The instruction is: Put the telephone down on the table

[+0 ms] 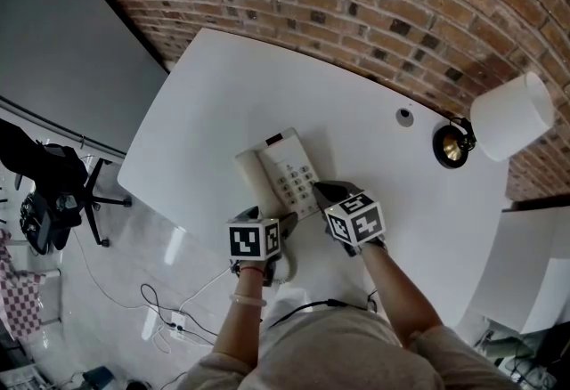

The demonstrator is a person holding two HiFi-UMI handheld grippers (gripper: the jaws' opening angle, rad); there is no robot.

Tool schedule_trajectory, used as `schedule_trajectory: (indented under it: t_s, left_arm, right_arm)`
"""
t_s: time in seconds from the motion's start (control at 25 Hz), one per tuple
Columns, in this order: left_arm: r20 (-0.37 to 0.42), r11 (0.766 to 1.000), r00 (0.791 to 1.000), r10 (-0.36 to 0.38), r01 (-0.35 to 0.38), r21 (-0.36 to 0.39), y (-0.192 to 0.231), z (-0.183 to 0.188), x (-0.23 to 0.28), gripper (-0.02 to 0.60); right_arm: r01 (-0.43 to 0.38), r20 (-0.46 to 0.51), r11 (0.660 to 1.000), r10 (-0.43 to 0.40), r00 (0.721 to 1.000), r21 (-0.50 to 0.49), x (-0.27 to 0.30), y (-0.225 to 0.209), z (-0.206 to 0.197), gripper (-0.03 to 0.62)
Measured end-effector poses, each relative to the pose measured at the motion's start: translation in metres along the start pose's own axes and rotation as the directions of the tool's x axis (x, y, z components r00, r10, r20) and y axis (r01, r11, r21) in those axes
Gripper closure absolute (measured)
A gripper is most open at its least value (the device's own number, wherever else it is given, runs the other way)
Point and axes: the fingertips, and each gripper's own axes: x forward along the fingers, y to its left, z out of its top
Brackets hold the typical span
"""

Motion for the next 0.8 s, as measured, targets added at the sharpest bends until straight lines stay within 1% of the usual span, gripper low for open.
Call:
schedule_trajectory:
  t_s: [0.16, 0.4, 0.44, 0.52, 0.6, 0.72, 0.8]
  left_arm:
    - [0.022, 0.999, 0.999, -0.049, 0.049, 0.003, -0.006, 0.002, -0.008, 0.166]
    - [0.046, 0.997, 0.997, -0.064, 0.062, 0.052, -0.008, 0.002, -0.030, 0.174]
    - [0.060, 0.997, 0.996, -0.062, 0.059, 0.053, -0.008, 0.003, -0.035, 0.193]
    - [0.100, 0.997, 0.994, -0.052, 0.047, 0.056, -0.006, 0.008, -0.046, 0.283]
    - [0.152, 0.997, 0.988, -0.033, 0.022, 0.072, -0.003, 0.014, -0.057, 0.355]
    - [0.251, 0.991, 0.968, 0.009, -0.041, 0.124, 0.004, 0.028, -0.072, 0.474]
    - [0.316, 0.986, 0.948, 0.021, -0.072, 0.151, 0.006, 0.037, -0.082, 0.521]
  right_arm:
    - [-0.001, 0.003, 1.000, 0.001, 1.000, -0.005, -0.003, 0.000, 0.001, 0.588]
    - [0.008, 0.042, 1.000, -0.007, 0.999, -0.020, -0.015, 0.002, 0.008, 0.588]
    - [0.010, 0.050, 1.000, -0.008, 0.999, -0.024, -0.017, 0.002, 0.010, 0.588]
    - [0.016, 0.062, 0.999, -0.014, 0.998, -0.036, -0.021, 0.003, 0.013, 0.589]
    - [0.026, 0.074, 0.998, -0.022, 0.997, -0.052, -0.026, 0.005, 0.016, 0.589]
    - [0.037, 0.105, 0.997, -0.030, 0.994, -0.068, -0.035, 0.007, 0.020, 0.589]
    - [0.047, 0.136, 0.997, -0.038, 0.990, -0.068, -0.041, 0.007, 0.024, 0.589]
